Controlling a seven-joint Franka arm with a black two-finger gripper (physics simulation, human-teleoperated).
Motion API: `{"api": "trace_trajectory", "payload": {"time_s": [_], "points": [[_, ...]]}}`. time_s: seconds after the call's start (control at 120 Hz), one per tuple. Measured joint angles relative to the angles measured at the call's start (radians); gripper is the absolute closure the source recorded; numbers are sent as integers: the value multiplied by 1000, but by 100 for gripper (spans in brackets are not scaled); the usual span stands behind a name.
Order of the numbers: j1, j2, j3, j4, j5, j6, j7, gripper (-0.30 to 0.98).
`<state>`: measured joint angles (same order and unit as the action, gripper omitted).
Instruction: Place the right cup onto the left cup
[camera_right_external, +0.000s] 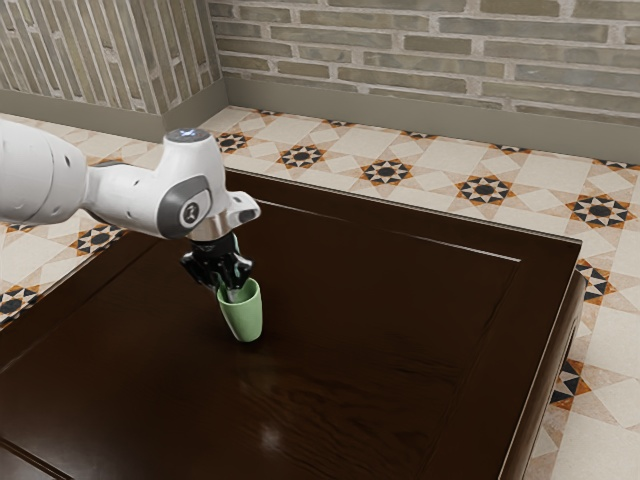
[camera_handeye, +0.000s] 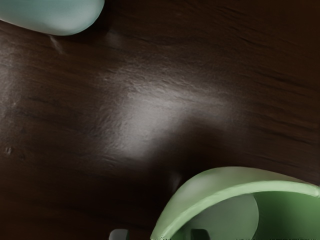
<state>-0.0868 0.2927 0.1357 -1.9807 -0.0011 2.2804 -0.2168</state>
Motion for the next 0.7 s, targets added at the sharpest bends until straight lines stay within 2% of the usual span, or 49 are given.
{"api": "trace_trajectory", "payload": {"time_s": [0.133, 0.317, 0.492, 0.7], "points": [[-4, 0, -5, 0, -8, 3, -1, 71], [-5, -9, -5, -1, -12, 4, -3, 76], [-14, -117, 1, -2, 9, -33, -9, 78], [39, -123, 6, 201, 38, -165, -11, 78]]}}
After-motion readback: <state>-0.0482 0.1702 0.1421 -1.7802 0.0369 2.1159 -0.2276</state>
